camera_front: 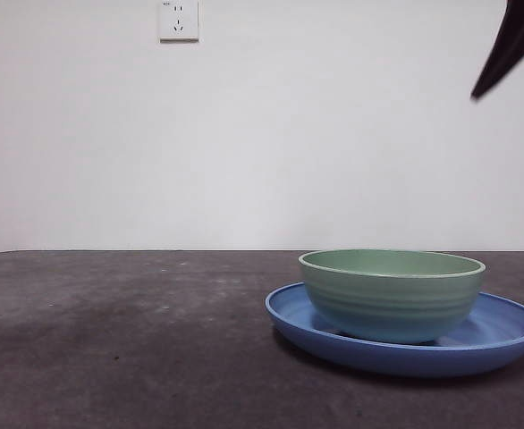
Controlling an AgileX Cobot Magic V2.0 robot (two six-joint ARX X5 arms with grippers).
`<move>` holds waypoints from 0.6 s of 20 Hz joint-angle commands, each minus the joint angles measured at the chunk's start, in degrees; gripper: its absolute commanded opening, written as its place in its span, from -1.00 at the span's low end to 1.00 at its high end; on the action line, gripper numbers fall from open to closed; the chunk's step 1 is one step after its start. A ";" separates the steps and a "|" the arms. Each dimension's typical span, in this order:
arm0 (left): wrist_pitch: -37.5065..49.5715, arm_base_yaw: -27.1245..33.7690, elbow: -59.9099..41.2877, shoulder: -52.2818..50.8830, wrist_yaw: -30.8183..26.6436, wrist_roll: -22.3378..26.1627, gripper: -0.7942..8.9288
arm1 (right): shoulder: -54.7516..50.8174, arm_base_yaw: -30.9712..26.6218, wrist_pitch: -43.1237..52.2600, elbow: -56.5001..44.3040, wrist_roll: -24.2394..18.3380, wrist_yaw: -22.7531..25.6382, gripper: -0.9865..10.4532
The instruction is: Place the green bowl on the blue plate
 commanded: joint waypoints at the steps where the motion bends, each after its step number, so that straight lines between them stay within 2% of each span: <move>1: 0.61 -0.26 0.57 0.24 0.15 -0.59 0.52 | 5.51 -1.09 1.70 0.83 -2.43 0.13 0.09; 5: 0.63 -0.26 0.57 0.24 0.15 -0.59 0.52 | 14.67 -1.77 2.91 0.83 -5.60 -0.09 -0.21; 12: 0.61 -0.26 0.57 0.24 0.15 -0.59 0.52 | 25.22 -1.73 6.62 0.83 -7.28 -1.60 -0.32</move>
